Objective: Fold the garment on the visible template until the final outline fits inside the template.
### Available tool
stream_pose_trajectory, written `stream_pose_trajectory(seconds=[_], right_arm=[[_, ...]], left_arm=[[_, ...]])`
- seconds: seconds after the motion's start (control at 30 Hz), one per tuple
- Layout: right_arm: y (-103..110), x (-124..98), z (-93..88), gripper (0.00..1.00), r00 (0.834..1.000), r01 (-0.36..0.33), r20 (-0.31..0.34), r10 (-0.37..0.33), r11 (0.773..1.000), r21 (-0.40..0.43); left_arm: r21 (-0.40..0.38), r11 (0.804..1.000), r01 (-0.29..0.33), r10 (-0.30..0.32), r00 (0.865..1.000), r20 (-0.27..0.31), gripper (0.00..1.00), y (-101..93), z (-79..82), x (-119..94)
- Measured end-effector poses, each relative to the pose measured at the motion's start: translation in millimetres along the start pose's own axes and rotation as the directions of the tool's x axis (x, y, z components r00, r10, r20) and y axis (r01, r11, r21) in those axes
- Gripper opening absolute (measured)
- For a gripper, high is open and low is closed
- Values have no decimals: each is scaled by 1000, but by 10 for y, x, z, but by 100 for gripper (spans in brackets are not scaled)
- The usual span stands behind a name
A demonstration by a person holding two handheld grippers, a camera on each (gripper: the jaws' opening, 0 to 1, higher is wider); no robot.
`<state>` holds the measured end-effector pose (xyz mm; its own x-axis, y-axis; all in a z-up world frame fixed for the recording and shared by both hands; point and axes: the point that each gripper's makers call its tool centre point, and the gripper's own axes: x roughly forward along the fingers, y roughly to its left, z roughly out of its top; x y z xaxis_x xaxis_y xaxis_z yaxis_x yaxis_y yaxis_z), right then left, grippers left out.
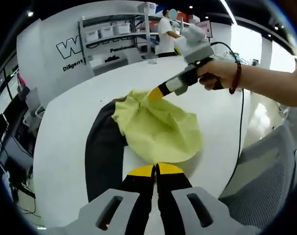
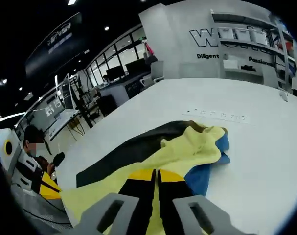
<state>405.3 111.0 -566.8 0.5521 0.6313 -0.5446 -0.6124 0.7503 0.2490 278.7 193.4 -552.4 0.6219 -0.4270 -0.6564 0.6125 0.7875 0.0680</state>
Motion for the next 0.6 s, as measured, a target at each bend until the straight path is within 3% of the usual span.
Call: stream_pose_trajectory(seconds=[0.27, 0.4, 0.47, 0.6], right_arm=[[471, 330, -204, 0, 993, -101, -63, 97, 993, -61], [553, 435, -331, 0, 988, -135, -90, 129, 989, -64], [566, 494, -479, 0, 980, -148, -138, 141, 988, -41], [515, 466, -534, 18, 979, -158, -138, 151, 986, -46]], left_arm=[[-2, 1000, 5, -5, 1000, -16, 3, -12, -86, -5], [-8, 1000, 7, -7, 1000, -16, 3, -15, -103, -5], [-7, 1000, 7, -8, 1000, -21, 3, -11, -122, 1], [-3, 1000, 5, -5, 1000, -29, 3, 9, -138, -1]])
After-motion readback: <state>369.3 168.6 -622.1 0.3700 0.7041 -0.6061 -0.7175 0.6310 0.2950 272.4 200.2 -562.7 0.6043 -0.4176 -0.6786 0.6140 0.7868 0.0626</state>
